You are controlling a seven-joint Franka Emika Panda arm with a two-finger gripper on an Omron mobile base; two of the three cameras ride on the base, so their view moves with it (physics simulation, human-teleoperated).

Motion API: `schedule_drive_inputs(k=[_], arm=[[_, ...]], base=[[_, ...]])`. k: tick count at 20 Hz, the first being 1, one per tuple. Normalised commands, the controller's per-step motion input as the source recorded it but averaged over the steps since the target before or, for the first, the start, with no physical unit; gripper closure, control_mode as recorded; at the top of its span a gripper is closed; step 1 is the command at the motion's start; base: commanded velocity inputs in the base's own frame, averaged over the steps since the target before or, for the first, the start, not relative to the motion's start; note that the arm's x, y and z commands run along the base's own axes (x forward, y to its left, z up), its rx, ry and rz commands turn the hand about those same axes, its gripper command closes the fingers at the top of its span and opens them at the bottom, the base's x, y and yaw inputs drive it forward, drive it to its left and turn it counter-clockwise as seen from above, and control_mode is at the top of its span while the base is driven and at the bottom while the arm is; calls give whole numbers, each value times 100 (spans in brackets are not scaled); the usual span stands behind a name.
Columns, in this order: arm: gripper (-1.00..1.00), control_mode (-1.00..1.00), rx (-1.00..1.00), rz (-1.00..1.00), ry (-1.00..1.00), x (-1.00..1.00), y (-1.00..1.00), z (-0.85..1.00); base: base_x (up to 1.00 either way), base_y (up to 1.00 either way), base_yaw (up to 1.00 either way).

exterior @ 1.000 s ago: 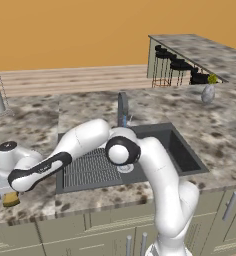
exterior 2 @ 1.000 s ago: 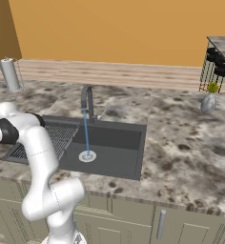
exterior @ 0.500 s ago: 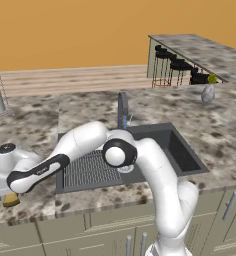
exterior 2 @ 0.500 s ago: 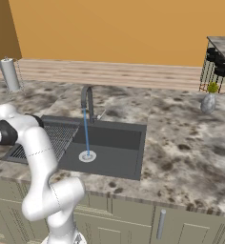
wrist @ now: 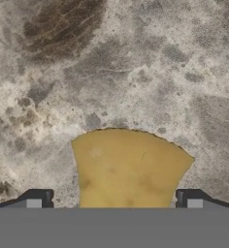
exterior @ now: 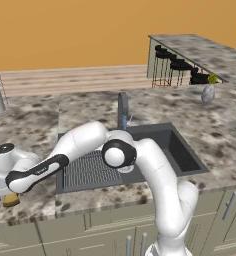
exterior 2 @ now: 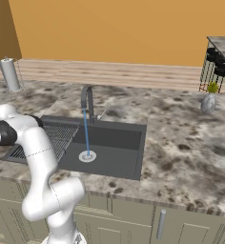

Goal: Soak the sponge with water for a few seconds and then drop it inside the sink.

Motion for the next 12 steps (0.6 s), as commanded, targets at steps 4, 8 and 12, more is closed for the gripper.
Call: schedule_drive_inputs(k=[4, 8, 12], arm=[[100, -100, 0, 0, 0, 0, 0, 0], [100, -100, 0, 0, 0, 0, 0, 0], [100, -100, 0, 0, 0, 0, 0, 0]], base=[[0, 0, 0], [0, 0, 0], [0, 0, 0]])
